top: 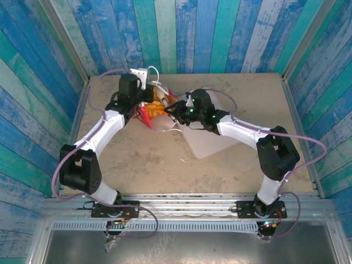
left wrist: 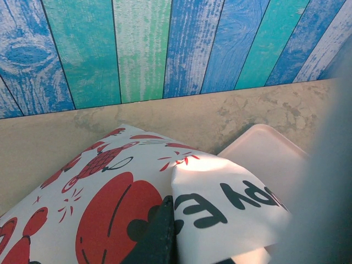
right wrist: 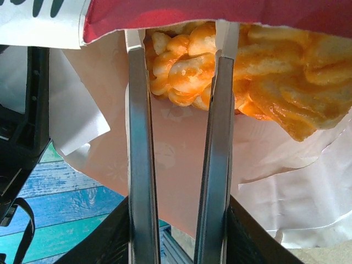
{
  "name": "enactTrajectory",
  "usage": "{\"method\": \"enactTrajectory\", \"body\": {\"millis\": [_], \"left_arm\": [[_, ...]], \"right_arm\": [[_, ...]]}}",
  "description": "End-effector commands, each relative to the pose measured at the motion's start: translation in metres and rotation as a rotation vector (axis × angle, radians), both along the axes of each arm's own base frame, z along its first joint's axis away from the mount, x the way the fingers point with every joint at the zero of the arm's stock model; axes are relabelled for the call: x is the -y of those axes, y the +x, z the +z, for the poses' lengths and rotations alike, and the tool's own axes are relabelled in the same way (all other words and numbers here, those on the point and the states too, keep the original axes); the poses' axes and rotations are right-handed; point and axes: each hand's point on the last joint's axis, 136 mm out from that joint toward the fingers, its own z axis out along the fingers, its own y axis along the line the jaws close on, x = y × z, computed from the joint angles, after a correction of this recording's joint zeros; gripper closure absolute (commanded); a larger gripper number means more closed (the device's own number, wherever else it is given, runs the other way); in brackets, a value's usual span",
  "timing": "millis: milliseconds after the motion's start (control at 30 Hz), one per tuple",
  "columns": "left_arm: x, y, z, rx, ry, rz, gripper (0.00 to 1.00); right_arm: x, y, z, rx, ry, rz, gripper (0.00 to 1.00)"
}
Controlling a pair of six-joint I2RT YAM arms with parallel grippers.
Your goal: Take the fake bread out of the paper bag
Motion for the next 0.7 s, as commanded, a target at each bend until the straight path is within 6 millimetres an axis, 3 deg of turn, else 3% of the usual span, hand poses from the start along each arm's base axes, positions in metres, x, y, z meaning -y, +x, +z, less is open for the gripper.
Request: {"method": "enactTrajectory", "body": {"millis": [0, 267, 667], "left_arm": [[0.008, -0.012, 0.026, 0.054, -0.047, -0.037, 0.93], [0.0, -0.004, 0.026, 0.072, -0.055, 0.029, 0.93], [-0.007, 0.017, 0.034, 0.091, -0.11, 0.122, 0.93]], "right_arm": [[-0.003, 0.008, 0.035, 0.135, 0.044, 0.009, 0.77], [0.002, -0.004, 0.051, 0.196, 0.059, 0.035, 0.96], [0.008, -0.035, 0.054, 0.237, 0.031, 0.113, 0.99]]}}
